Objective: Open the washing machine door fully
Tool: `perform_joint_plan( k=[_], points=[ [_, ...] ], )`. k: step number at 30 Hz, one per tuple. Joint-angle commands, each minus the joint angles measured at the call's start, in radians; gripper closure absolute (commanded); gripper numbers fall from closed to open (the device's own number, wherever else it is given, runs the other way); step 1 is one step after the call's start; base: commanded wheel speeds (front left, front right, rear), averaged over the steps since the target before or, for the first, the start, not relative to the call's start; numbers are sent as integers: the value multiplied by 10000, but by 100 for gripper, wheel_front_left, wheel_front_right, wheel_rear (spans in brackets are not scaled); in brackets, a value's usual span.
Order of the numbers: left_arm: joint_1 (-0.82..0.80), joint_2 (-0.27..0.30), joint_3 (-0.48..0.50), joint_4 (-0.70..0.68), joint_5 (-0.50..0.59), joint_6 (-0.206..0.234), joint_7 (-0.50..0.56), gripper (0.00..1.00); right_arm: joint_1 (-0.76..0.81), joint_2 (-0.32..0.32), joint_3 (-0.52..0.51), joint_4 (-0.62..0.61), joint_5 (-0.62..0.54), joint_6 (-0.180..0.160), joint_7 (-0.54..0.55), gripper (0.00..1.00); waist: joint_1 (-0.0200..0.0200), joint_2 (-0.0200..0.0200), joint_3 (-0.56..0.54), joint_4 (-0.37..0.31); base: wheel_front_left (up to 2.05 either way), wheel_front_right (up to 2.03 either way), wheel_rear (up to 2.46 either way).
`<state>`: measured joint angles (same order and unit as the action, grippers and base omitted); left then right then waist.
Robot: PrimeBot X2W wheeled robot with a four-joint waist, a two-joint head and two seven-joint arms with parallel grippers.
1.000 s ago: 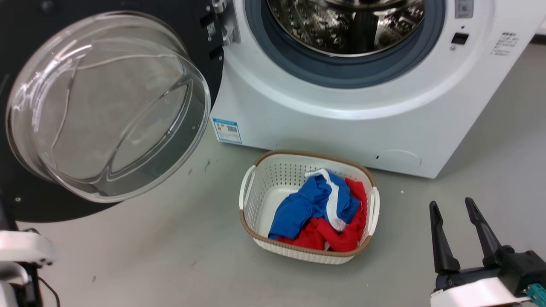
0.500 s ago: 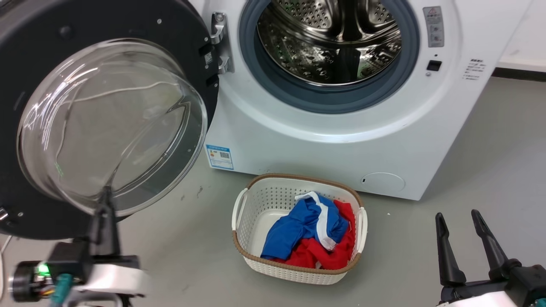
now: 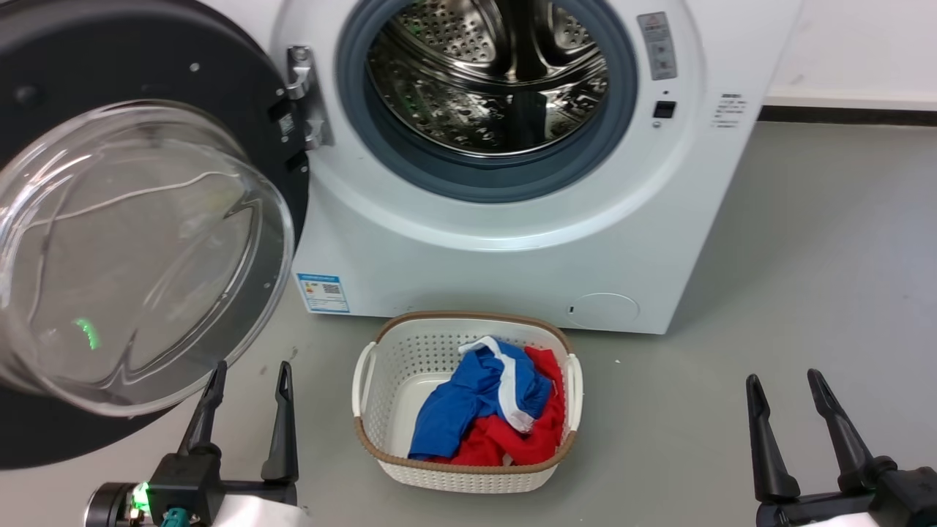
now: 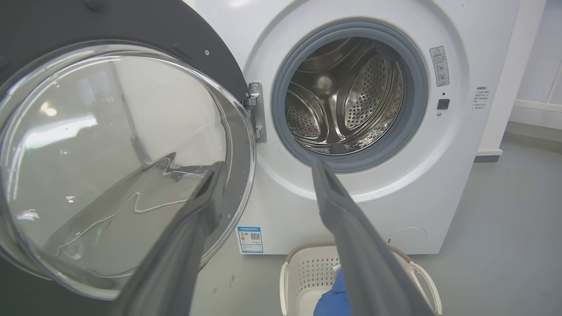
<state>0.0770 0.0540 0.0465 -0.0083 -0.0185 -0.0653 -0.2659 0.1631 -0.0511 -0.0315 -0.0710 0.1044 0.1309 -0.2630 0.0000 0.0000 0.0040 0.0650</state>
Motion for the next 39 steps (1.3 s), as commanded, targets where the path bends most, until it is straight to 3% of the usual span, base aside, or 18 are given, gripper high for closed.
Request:
perform_joint_plan(
  k=[1,11,31,32,36,39],
  points=[
    [115,-16,2,-28,-41,79,26,0,72,19,2,-44,60,-2,-24,0,0,0,-24,-172,0,0,0],
    [470,-32,-425,88,-307,259,27,0,349,21,-35,-168,170,-2,-22,0,0,0,-80,-660,0,0,0],
    [581,-41,-320,488,-371,665,27,0,519,21,-87,-204,214,-2,-24,0,0,0,-182,-814,0,0,0],
    [582,-25,-343,488,-374,671,0,100,436,-2,-83,-175,196,0,-2,100,0,0,-181,-816,0,0,0],
    [663,-35,-370,990,-440,678,18,100,464,-1,-54,272,250,0,44,100,0,0,-183,-816,0,0,0],
    [474,-34,-272,1126,-1307,602,268,100,325,-54,-19,379,1151,0,183,100,0,0,-177,-810,0,0,0]
  ],
)
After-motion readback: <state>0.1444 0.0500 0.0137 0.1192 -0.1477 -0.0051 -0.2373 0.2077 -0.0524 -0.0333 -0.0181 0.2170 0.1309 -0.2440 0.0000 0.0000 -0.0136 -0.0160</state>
